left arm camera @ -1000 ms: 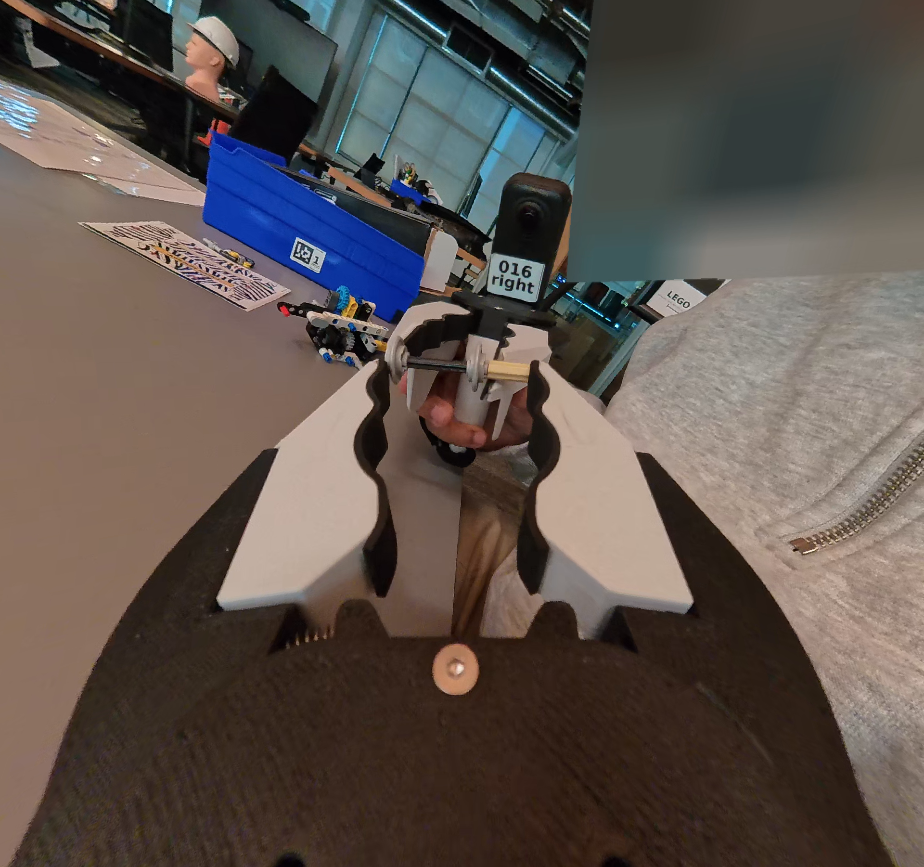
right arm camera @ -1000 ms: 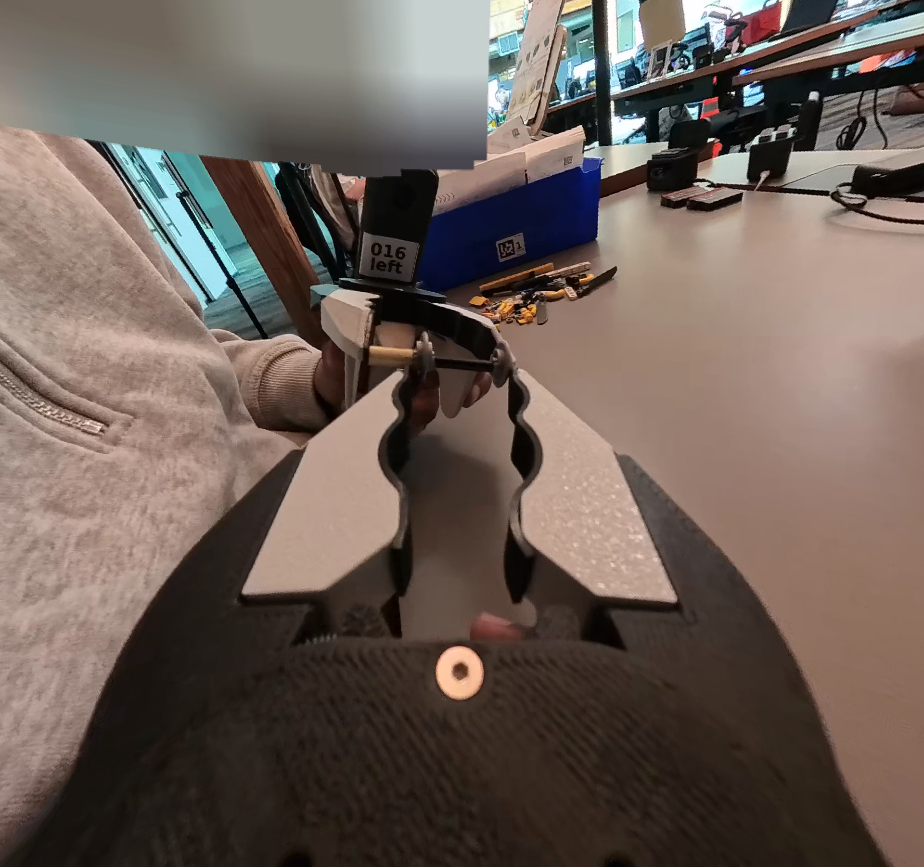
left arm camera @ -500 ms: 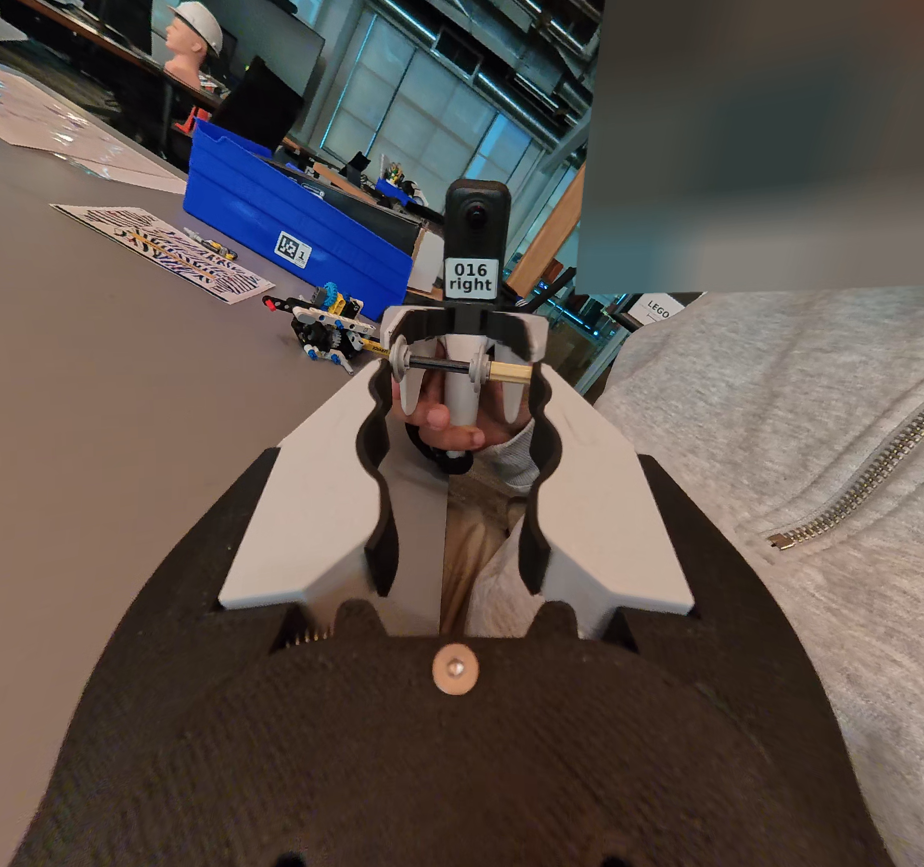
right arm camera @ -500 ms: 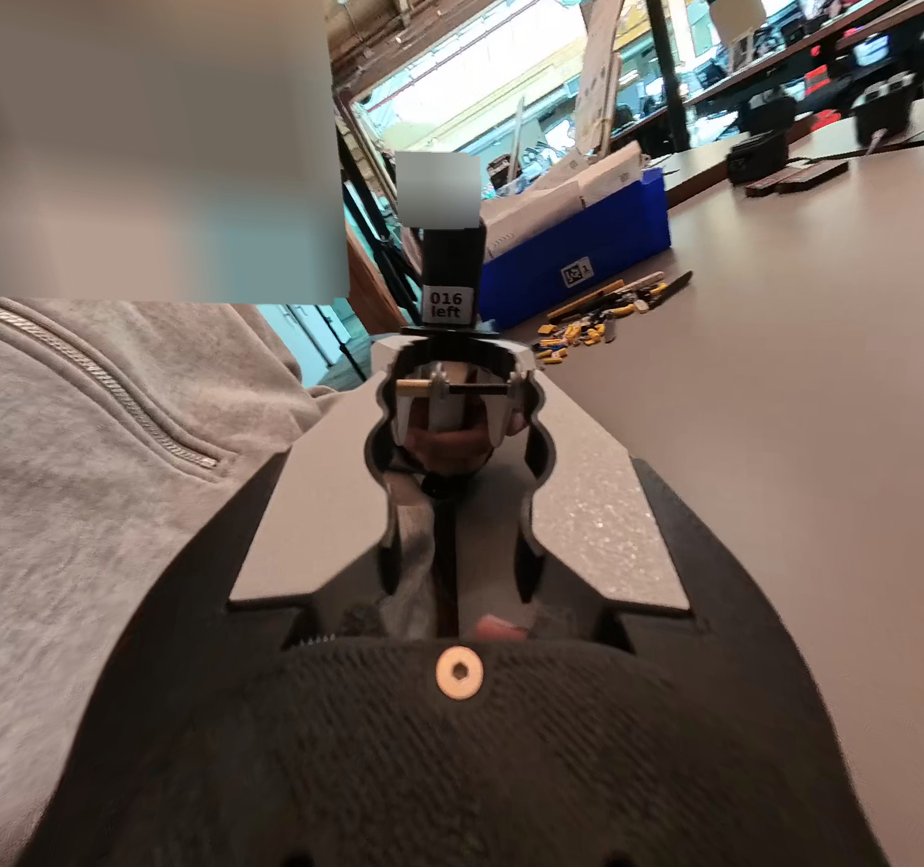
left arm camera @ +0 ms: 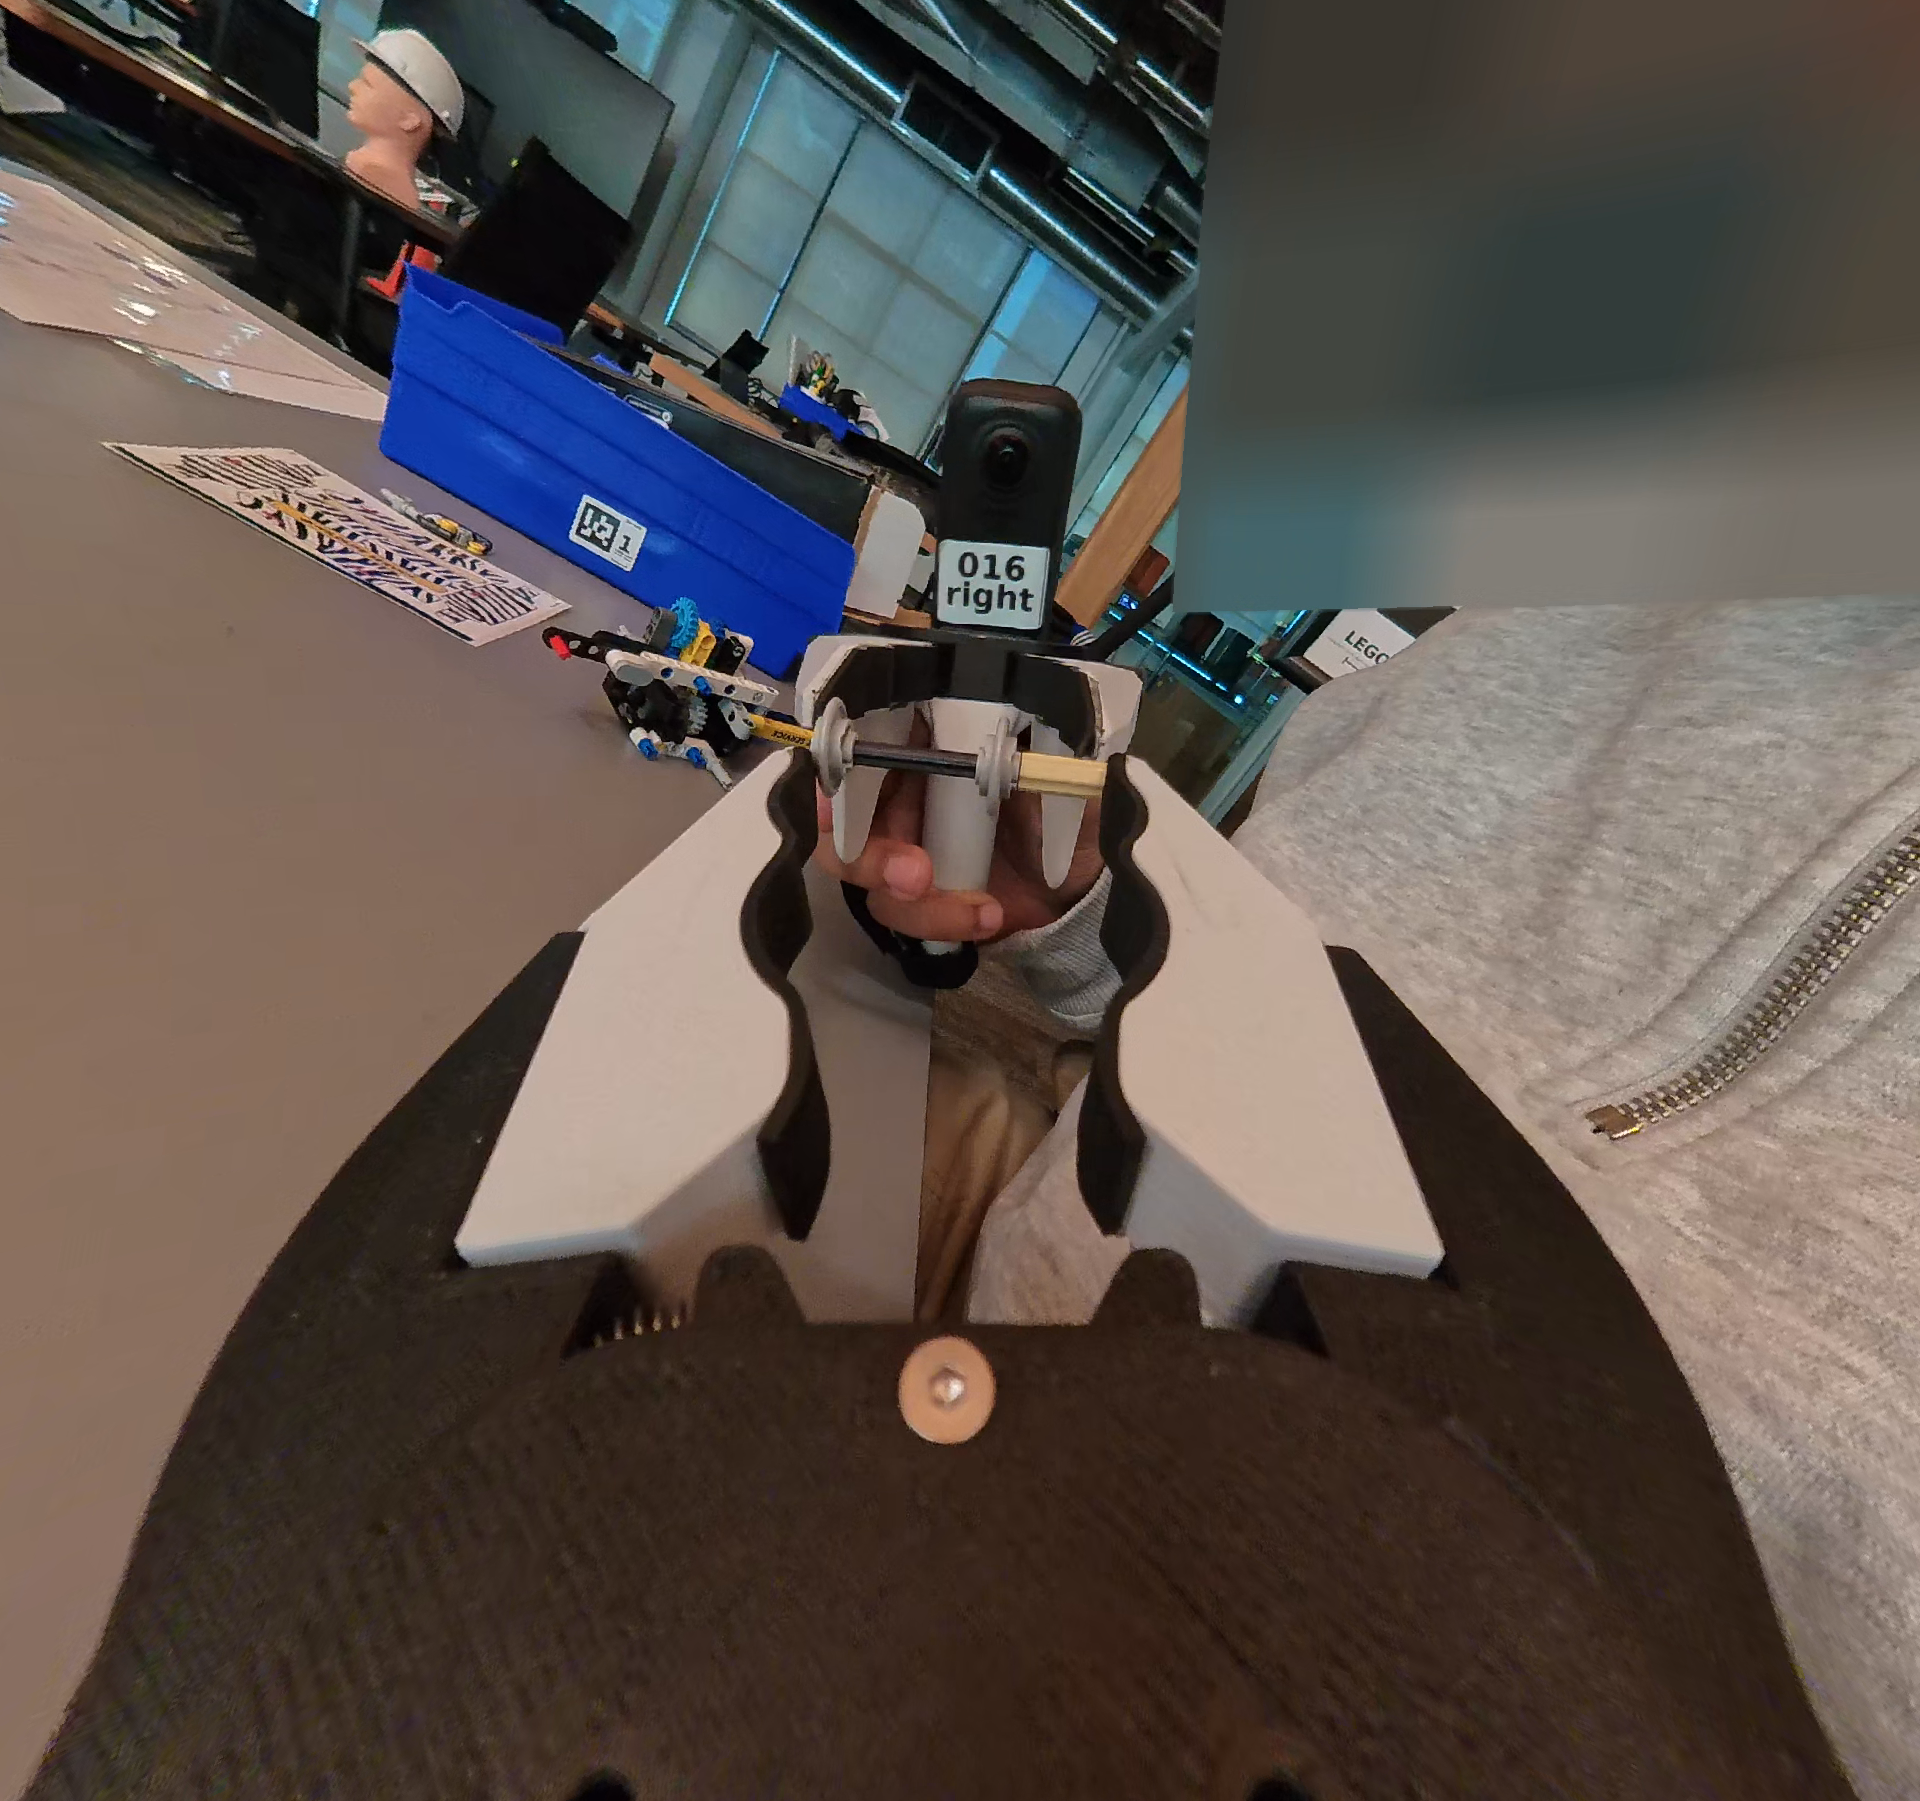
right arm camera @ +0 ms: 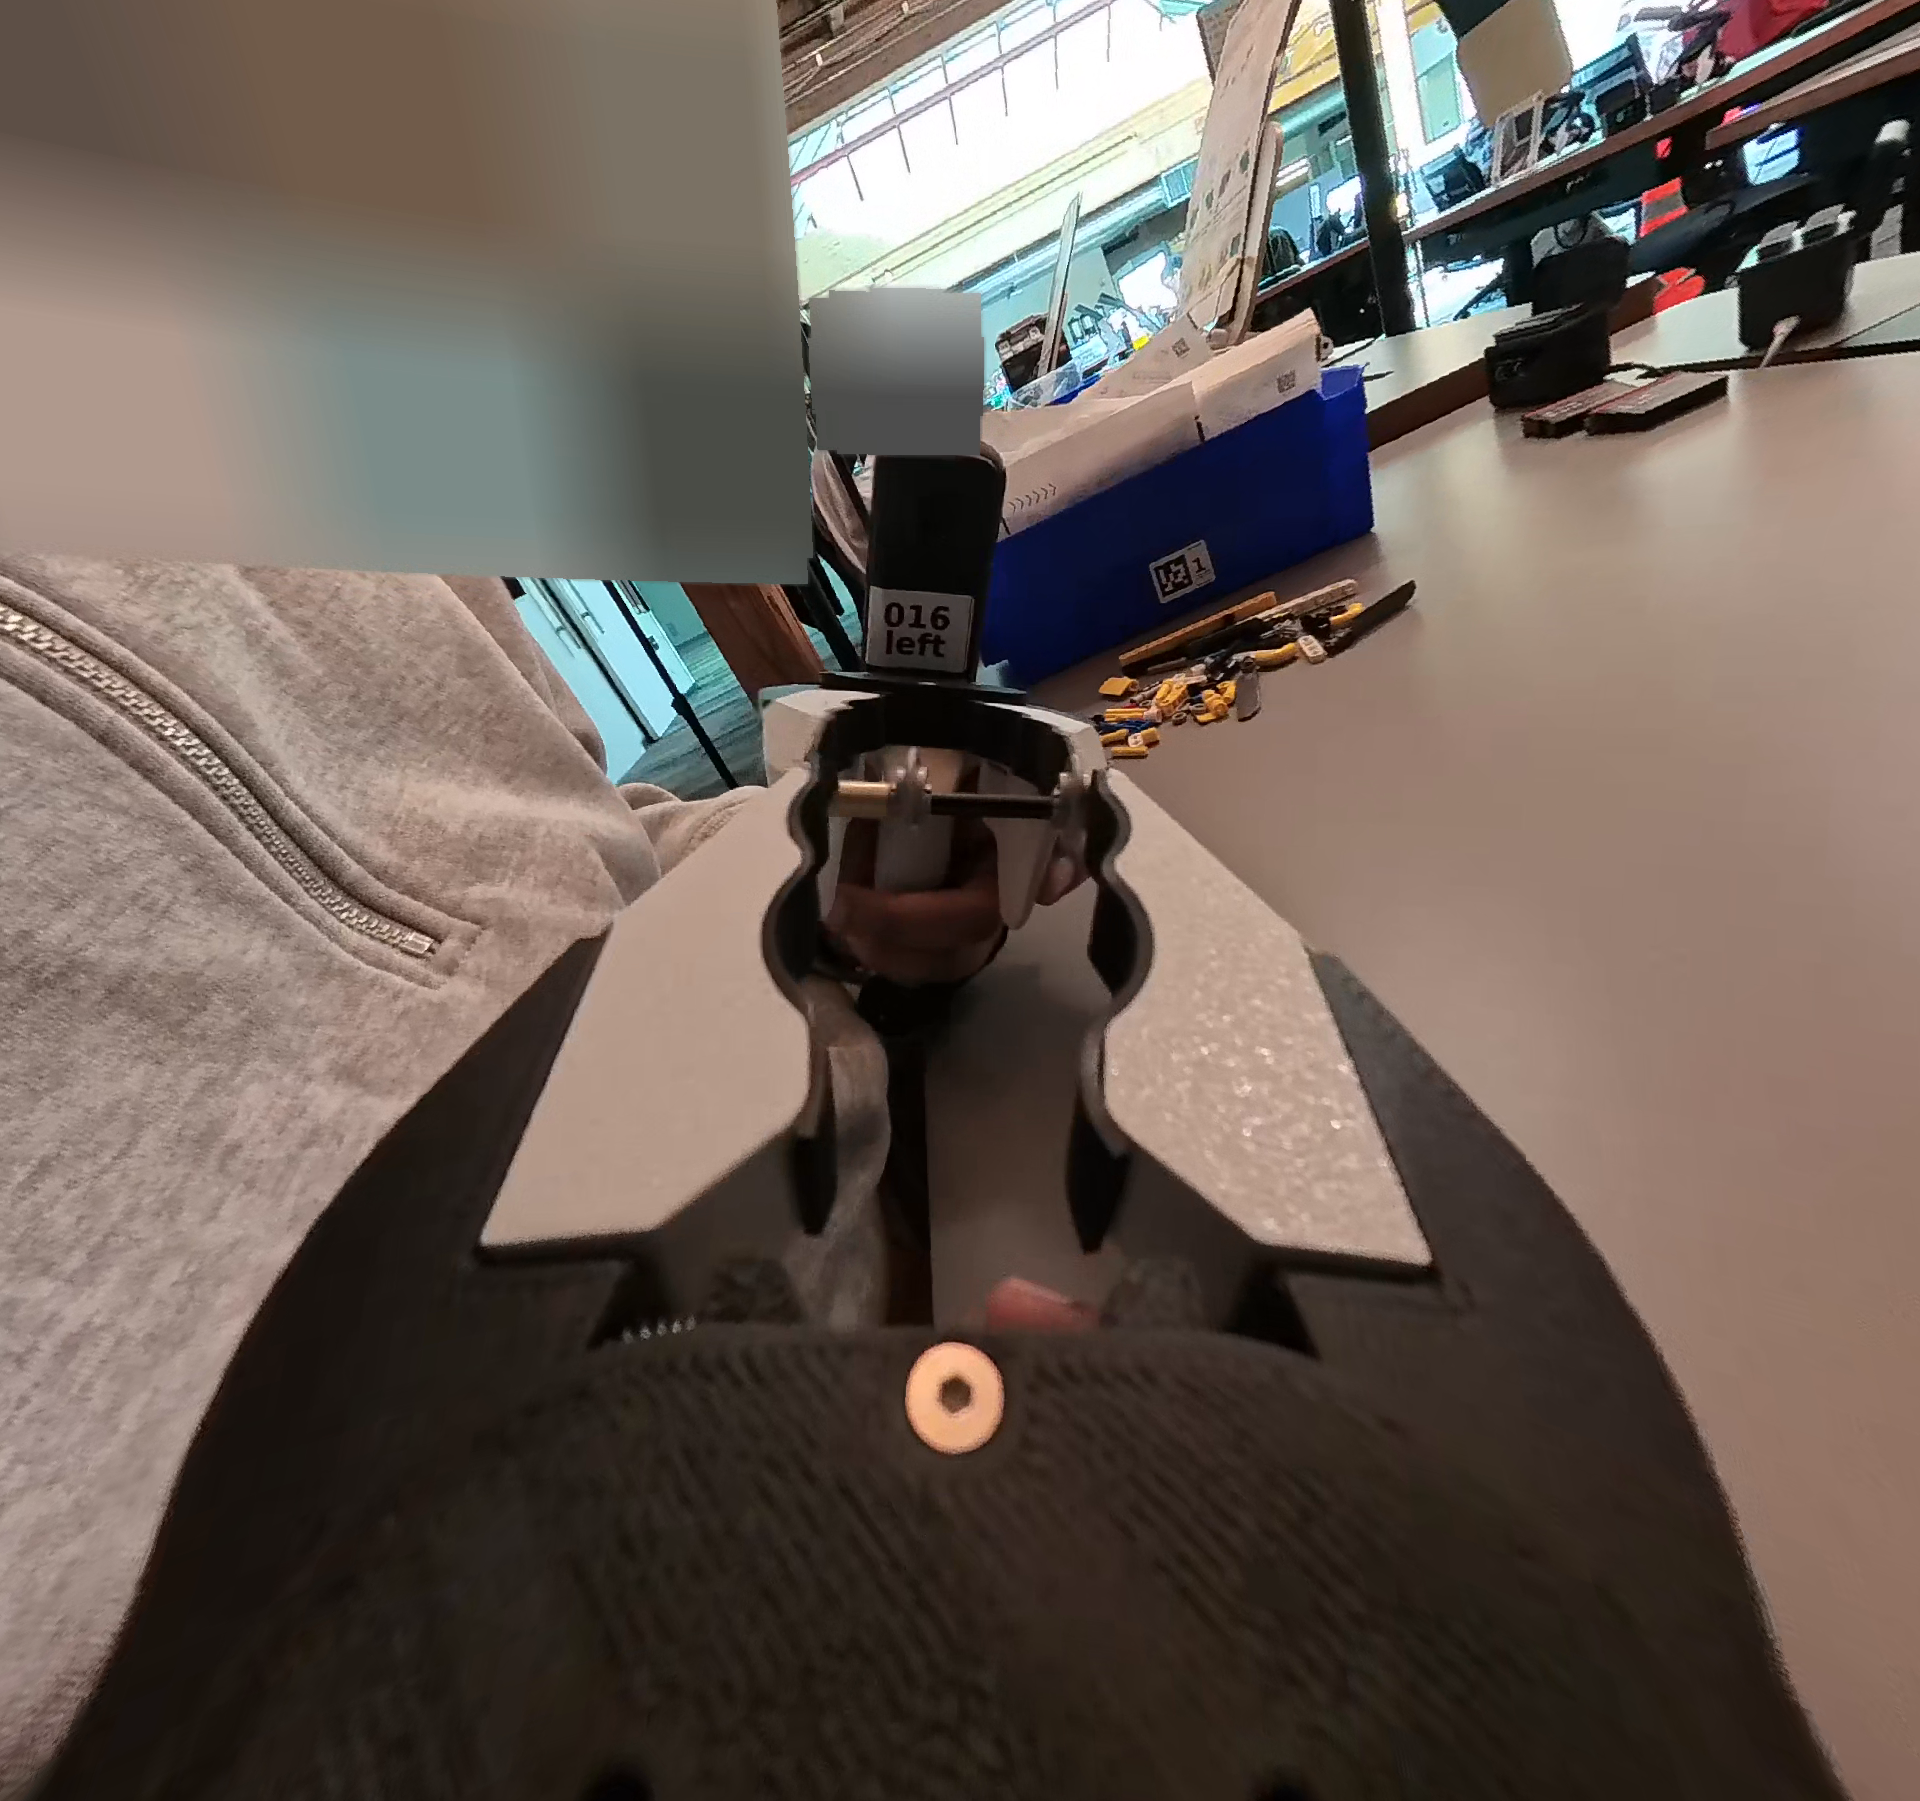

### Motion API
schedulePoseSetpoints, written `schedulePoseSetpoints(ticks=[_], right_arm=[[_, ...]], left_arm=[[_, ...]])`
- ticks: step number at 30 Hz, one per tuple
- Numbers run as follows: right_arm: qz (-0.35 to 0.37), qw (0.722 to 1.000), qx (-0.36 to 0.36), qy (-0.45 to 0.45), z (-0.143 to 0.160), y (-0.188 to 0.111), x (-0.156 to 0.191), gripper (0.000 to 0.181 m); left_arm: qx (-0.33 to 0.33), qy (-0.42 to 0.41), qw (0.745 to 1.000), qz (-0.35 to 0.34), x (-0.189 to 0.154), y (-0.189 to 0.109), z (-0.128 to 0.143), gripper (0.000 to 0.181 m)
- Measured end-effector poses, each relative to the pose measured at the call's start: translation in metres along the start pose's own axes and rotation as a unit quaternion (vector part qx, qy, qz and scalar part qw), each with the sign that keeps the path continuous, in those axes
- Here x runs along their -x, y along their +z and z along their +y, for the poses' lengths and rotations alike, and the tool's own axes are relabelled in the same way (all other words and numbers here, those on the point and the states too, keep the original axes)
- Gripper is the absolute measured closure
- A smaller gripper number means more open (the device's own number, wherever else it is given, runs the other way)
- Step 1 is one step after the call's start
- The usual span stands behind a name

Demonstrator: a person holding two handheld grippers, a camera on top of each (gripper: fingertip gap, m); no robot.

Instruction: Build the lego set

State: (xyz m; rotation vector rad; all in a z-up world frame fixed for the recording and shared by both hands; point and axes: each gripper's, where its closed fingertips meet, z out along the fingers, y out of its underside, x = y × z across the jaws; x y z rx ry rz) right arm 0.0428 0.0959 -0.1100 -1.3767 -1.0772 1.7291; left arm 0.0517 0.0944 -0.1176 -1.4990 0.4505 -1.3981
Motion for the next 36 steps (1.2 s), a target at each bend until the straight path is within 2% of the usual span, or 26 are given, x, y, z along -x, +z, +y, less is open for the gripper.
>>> schedulePoseSetpoints(ticks=[7, 11, 15, 19, 20, 21, 22, 26, 31, 36], right_arm=[[0.049, 0.997, 0.016, -0.058, 0.002, 0.0, -0.005, 0.145], [0.02, 0.998, 0.005, -0.054, -0.002, 0.0, 0.002, 0.135], [-0.003, 0.997, -0.003, -0.073, -0.005, -0.001, 0.012, 0.133], [-0.011, 0.997, -0.011, -0.073, -0.007, 0.0, 0.016, 0.132], [-0.014, 0.997, -0.009, -0.069, -0.007, 0.001, 0.017, 0.131], [-0.032, 0.997, -0.007, -0.067, -0.007, 0.0, 0.022, 0.112], [-0.051, 0.997, -0.007, -0.062, -0.007, 0.0, 0.027, 0.109], [-0.049, 0.997, -0.005, -0.055, -0.007, -0.001, 0.023, 0.121], [-0.035, 0.996, 0.006, -0.082, -0.004, 0.002, 0.023, 0.113], [-0.011, 0.995, 0.012, -0.102, -0.002, 0.002, 0.017, 0.122]], left_arm=[[0.011, 0.025, 1.0, -0.014, 0.0, 0.003, 0.004, 0.128], [0.003, 0.049, 0.999, -0.009, -0.005, 0.002, 0.0, 0.128], [0.002, 0.09, 0.996, -0.006, -0.013, 0.002, -0.002, 0.128], [-0.003, 0.097, 0.995, -0.005, -0.015, 0.001, -0.004, 0.128], [-0.003, 0.098, 0.995, -0.004, -0.016, 0.0, -0.004, 0.128], [-0.004, 0.098, 0.995, -0.006, -0.015, 0.0, -0.005, 0.128], [-0.005, 0.097, 0.995, -0.003, -0.015, -0.001, -0.006, 0.128], [0.007, 0.109, 0.994, -0.003, -0.017, 0.0, -0.002, 0.127], [0.001, 0.098, 0.995, -0.007, -0.013, -0.002, -0.004, 0.128], [0.004, 0.1, 0.995, -0.009, -0.012, -0.001, -0.003, 0.128]])
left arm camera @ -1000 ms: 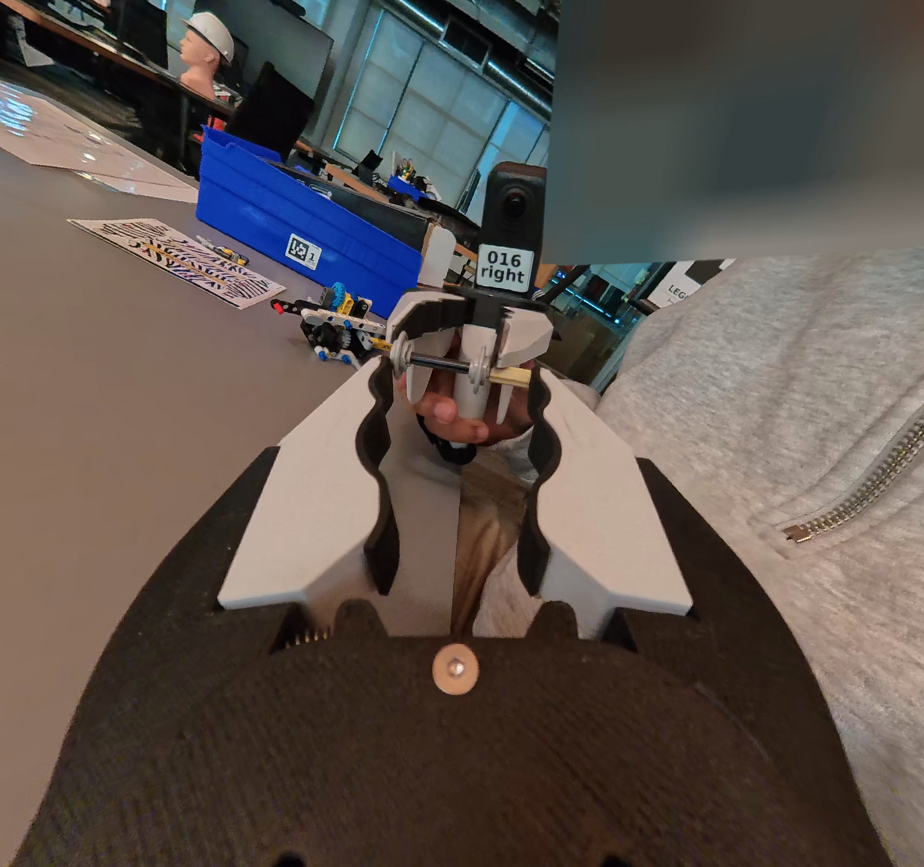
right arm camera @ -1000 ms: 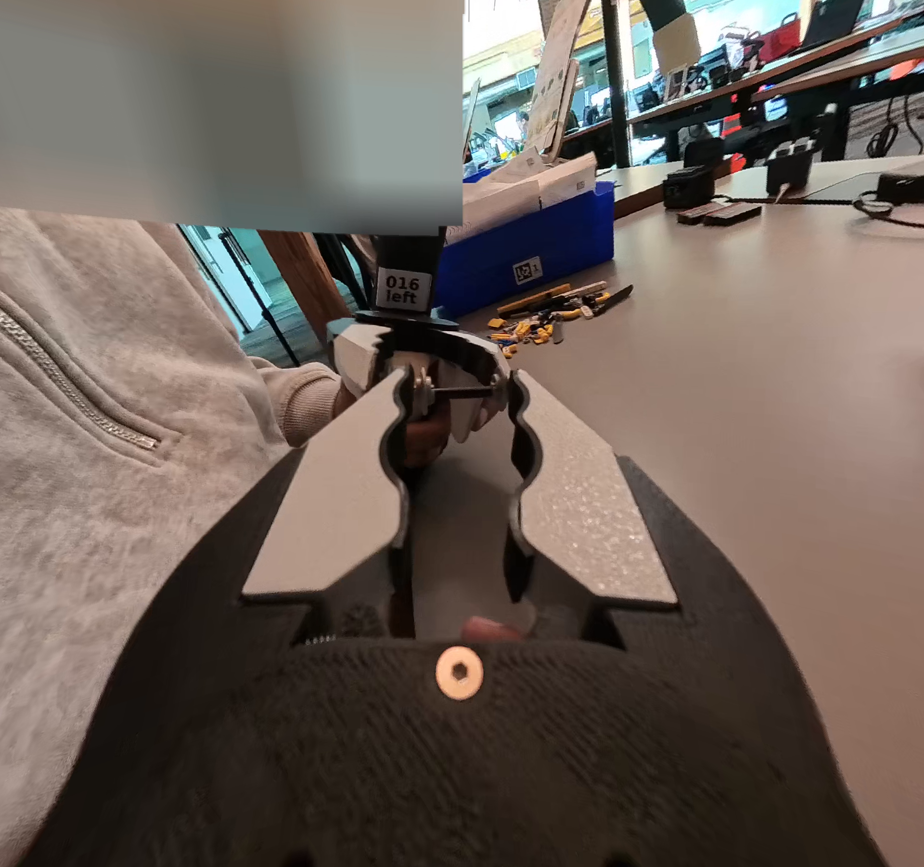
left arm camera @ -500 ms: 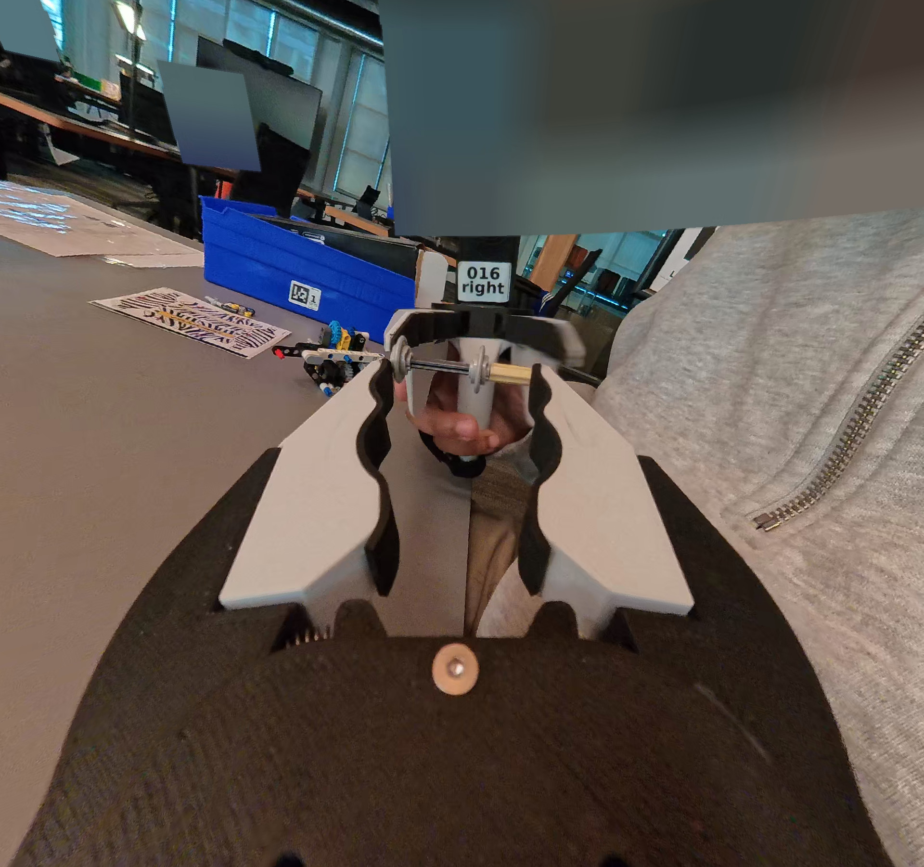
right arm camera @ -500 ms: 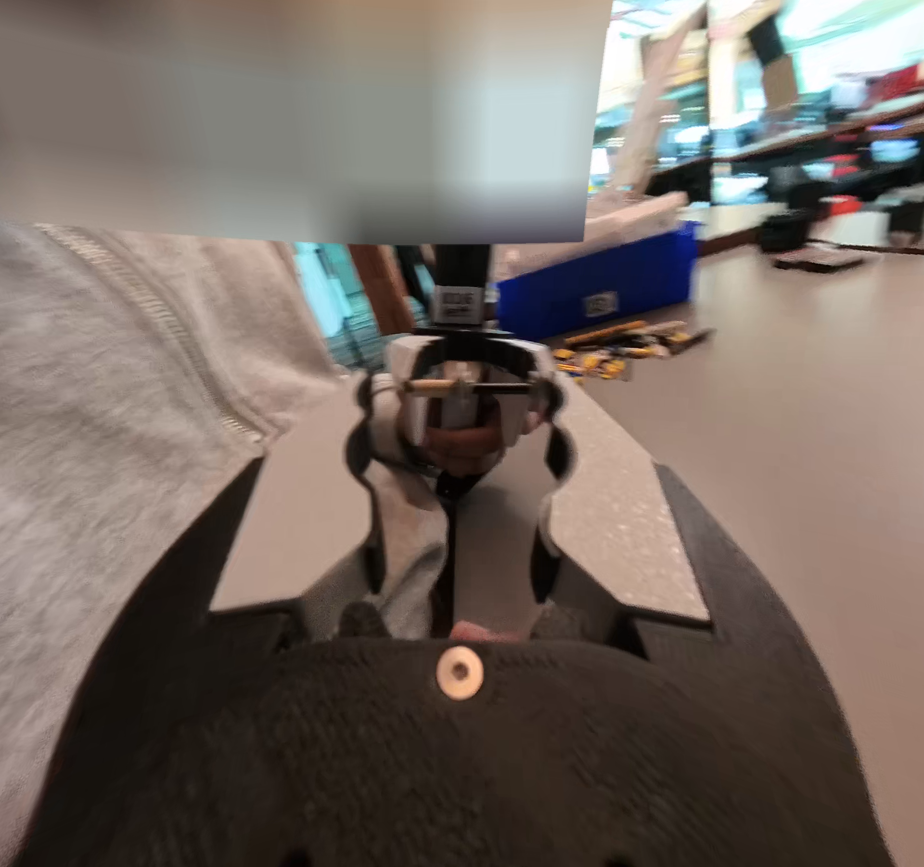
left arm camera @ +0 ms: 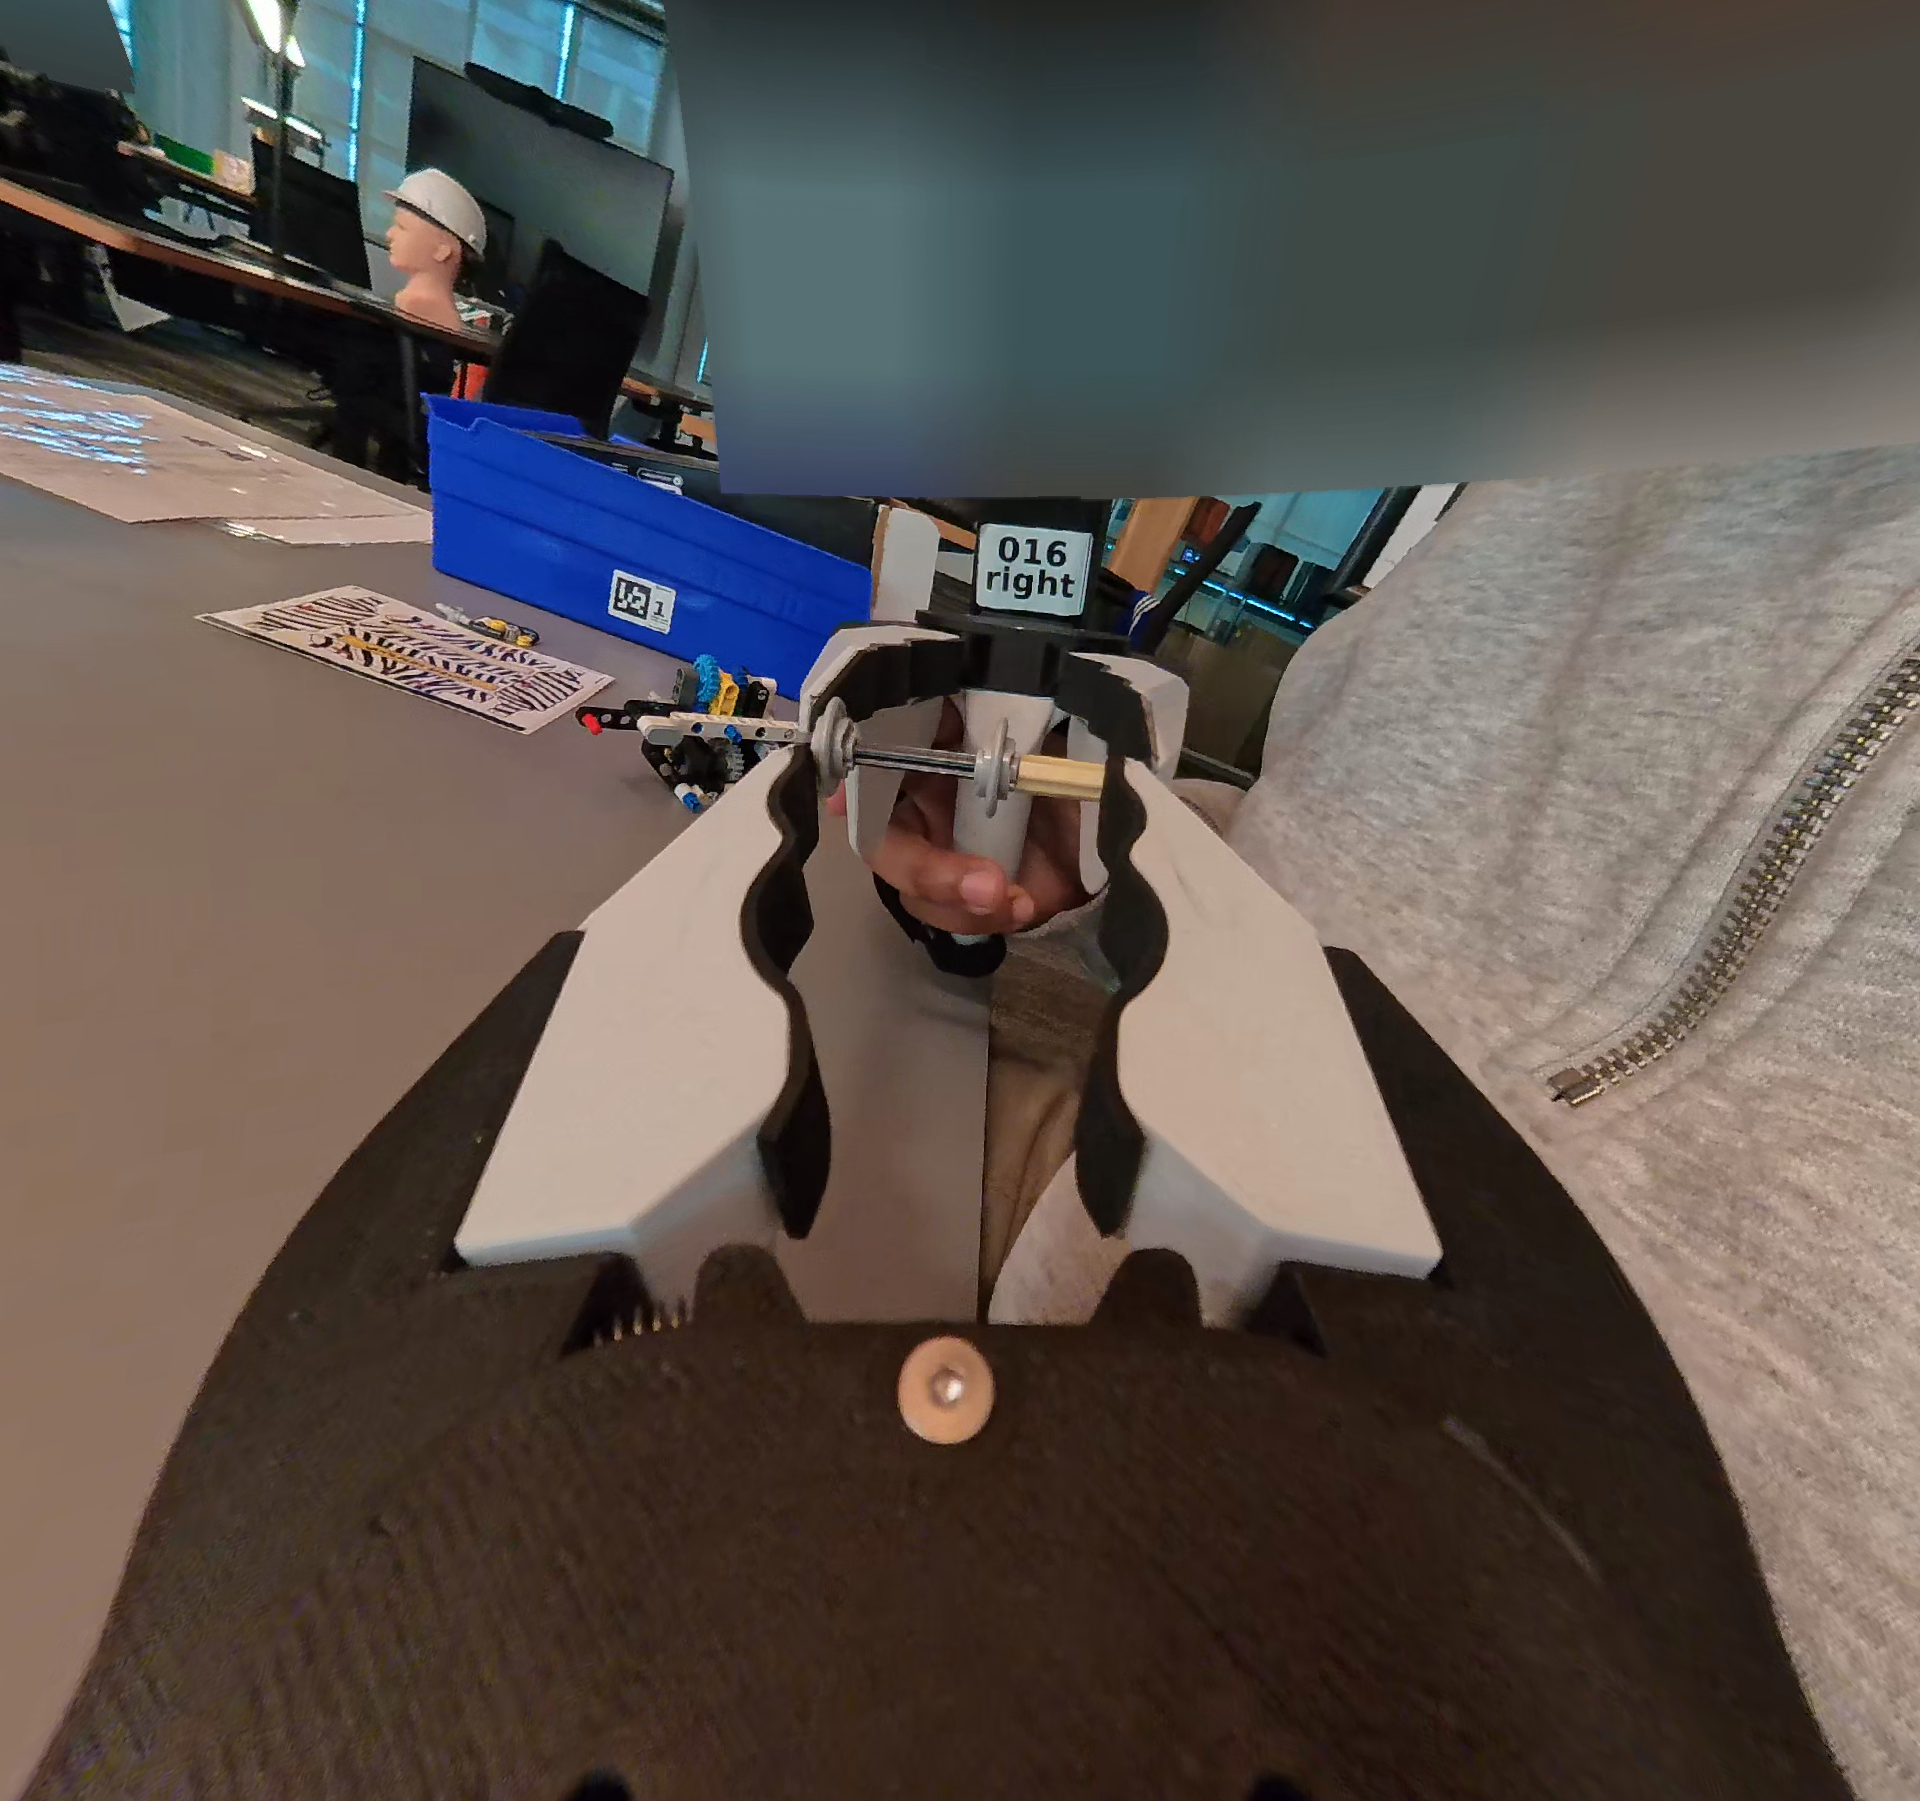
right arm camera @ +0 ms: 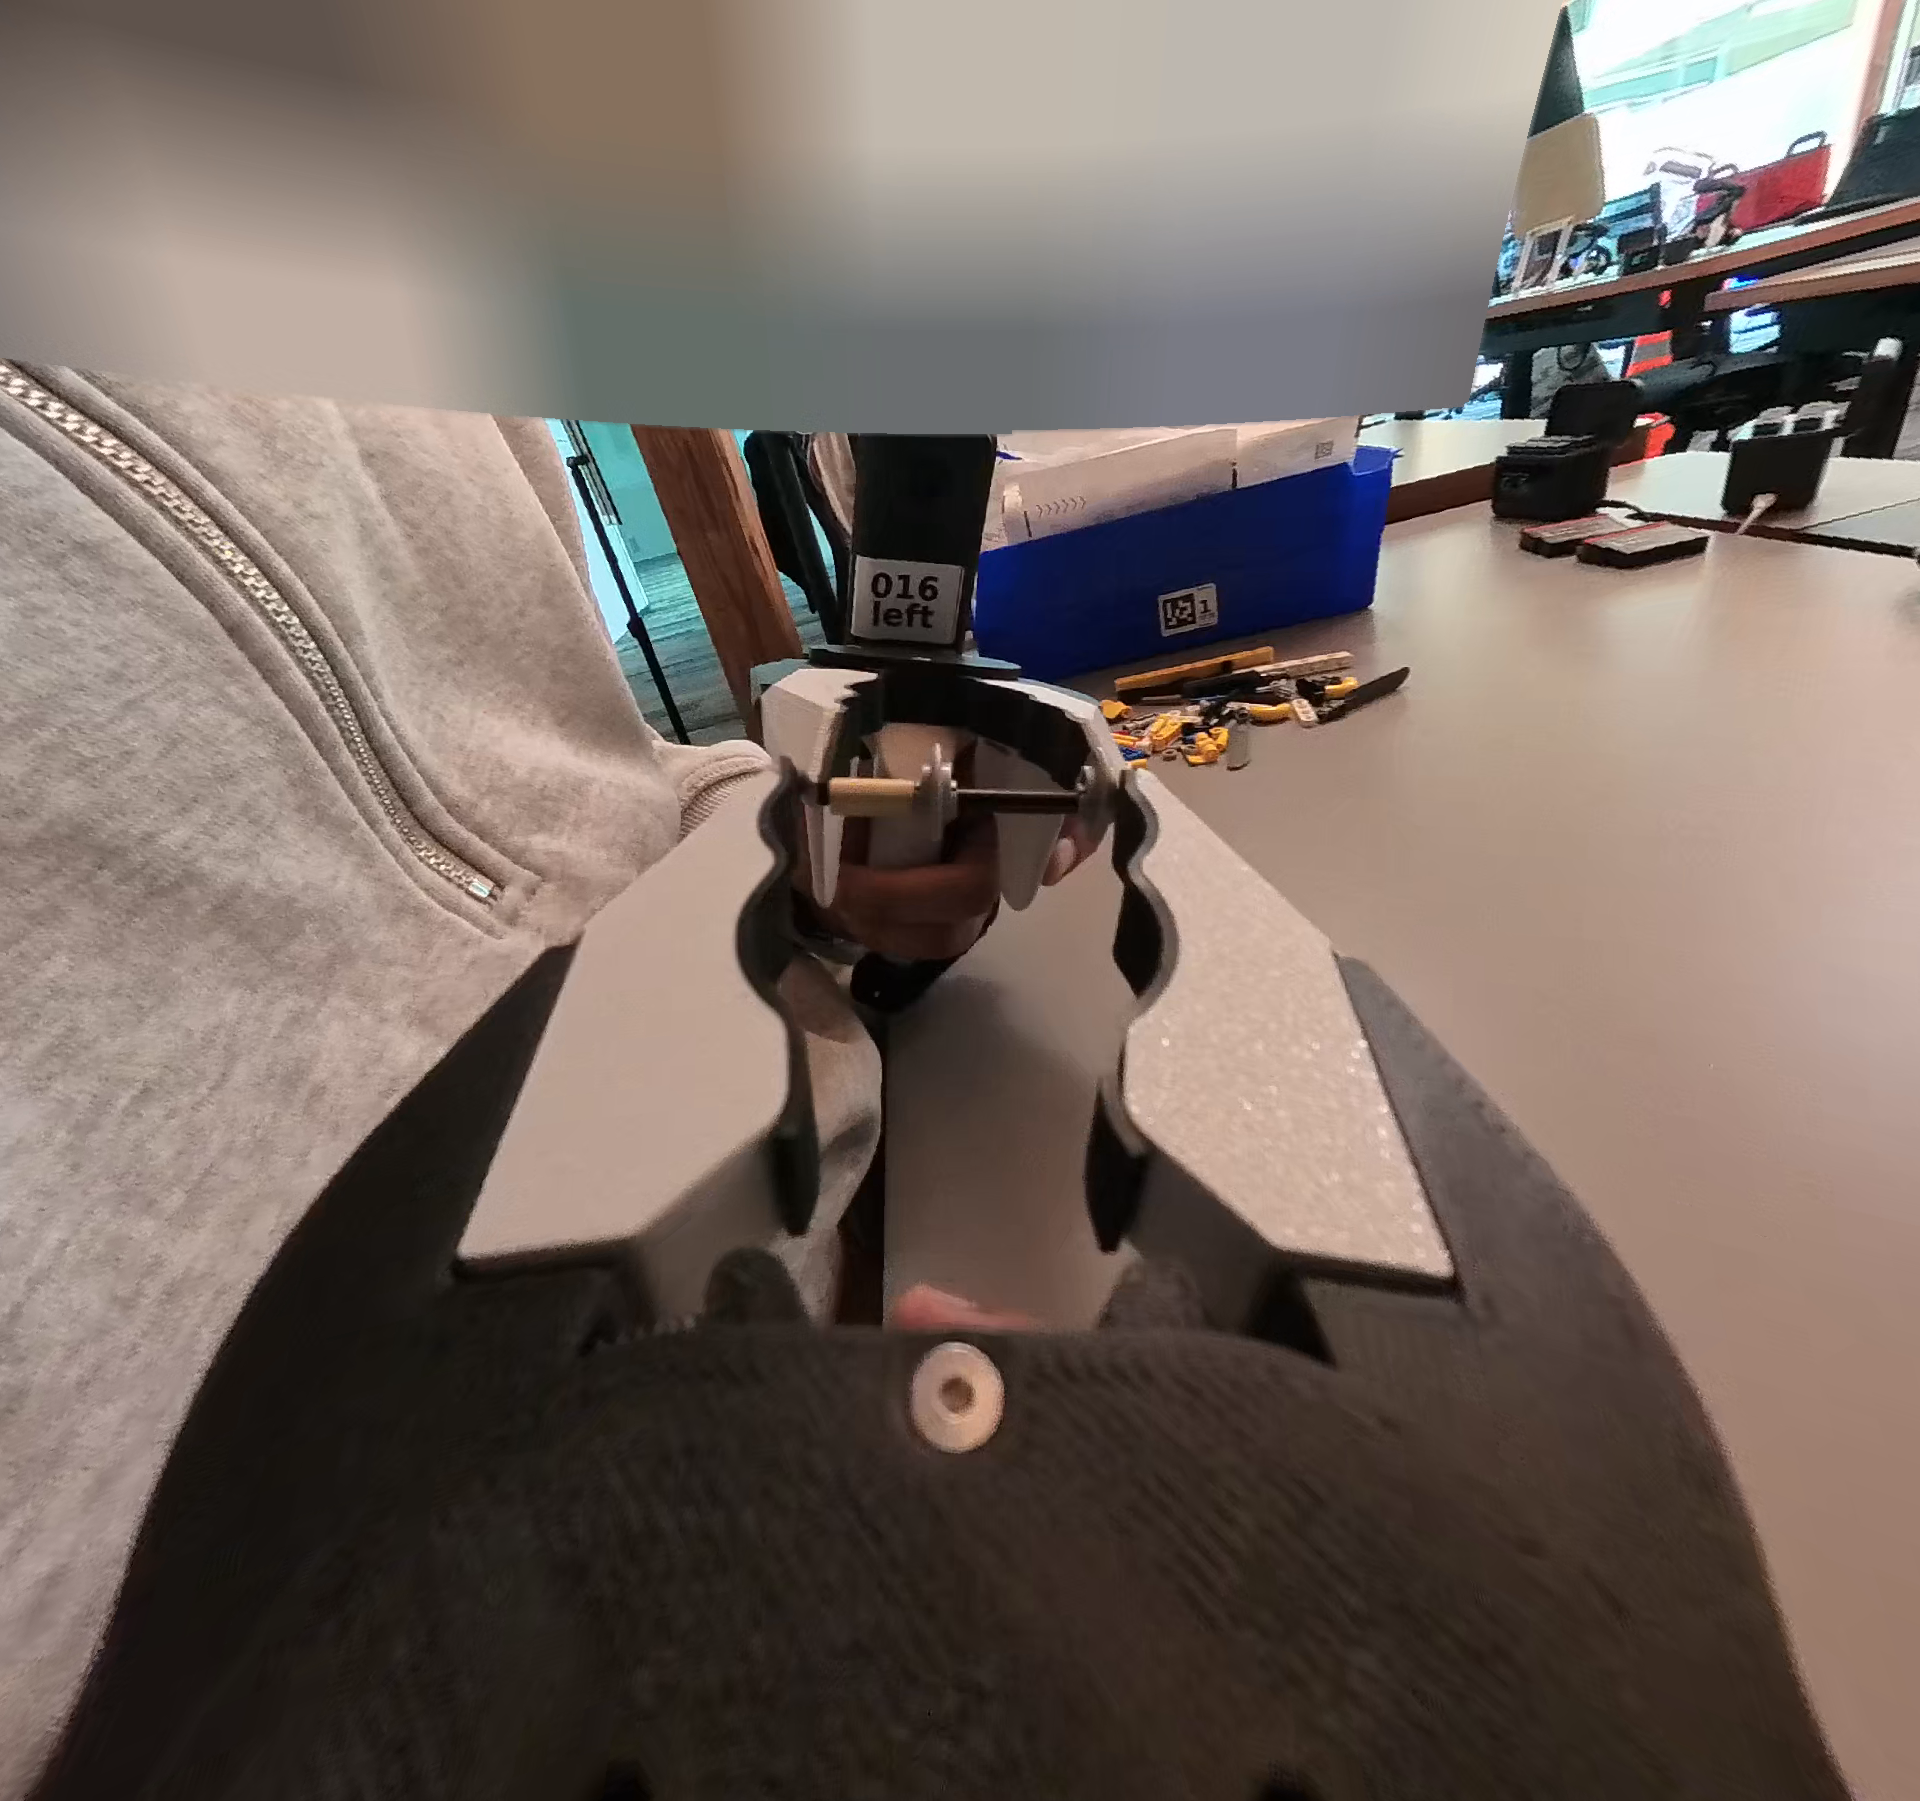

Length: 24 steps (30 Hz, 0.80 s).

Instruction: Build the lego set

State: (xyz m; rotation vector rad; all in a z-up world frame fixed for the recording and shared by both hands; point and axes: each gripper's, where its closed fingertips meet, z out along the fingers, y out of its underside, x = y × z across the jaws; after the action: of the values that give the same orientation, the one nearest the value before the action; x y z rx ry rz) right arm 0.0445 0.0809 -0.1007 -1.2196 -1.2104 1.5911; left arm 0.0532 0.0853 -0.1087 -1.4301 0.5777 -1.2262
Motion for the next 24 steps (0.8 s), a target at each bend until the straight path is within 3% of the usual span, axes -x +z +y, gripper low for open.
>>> schedulePoseSetpoints(ticks=[11, 12, 13, 24], right_arm=[[0.001, 1.0, 0.001, -0.005, 0.0009, -0.0012, -0.0012, 0.124], [0.004, 1.0, 0.003, -0.009, 0.0011, -0.0015, -0.0013, 0.146], [0.011, 1.0, 0.006, -0.022, 0.0019, -0.0015, -0.0017, 0.147], [0.016, 0.999, 0.004, -0.032, 0.0003, -0.0001, -0.0019, 0.146]], left_arm=[[-0.001, 0.001, 1.0, -0.004, 0.0, 0.0003, 0.0001, 0.129], [0.0, 0.003, 1.0, -0.009, 0.0009, -0.0006, 0.0, 0.149], [-0.006, 0.019, 1.0, -0.019, 0.0019, -0.0015, -0.0014, 0.153], [-0.005, 0.017, 1.0, -0.016, 0.0008, -0.0022, -0.0023, 0.152]])
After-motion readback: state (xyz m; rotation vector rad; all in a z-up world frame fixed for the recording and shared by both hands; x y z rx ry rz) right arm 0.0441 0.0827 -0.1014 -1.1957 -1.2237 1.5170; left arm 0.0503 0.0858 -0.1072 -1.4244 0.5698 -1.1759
